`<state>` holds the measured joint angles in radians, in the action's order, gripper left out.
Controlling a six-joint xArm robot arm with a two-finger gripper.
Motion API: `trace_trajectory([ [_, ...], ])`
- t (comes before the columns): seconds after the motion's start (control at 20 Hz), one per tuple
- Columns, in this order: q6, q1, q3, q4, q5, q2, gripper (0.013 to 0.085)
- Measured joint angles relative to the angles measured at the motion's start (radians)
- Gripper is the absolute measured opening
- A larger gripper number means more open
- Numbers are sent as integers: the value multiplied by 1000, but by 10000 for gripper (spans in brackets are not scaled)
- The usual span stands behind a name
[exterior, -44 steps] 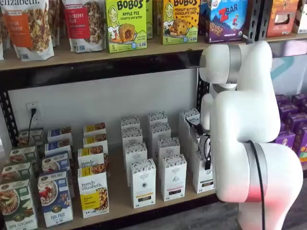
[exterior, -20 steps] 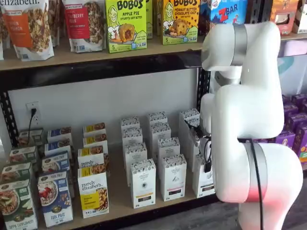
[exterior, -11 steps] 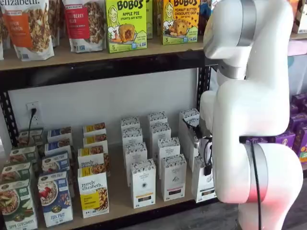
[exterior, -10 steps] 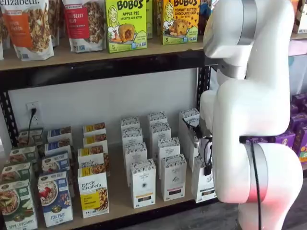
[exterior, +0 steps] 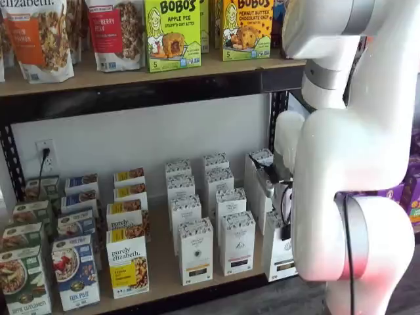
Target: Pick up the white box with a green strip in the middle, on the bottom shelf, the sixth box from the left
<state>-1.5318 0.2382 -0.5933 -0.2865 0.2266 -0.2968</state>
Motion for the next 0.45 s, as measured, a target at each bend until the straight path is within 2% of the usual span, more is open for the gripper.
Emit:
trace_trajectory([
  [0.2, -54, -29, 67, 85, 51, 114, 570],
  [0.45, -97, -53, 118, 154, 96, 211, 570],
])
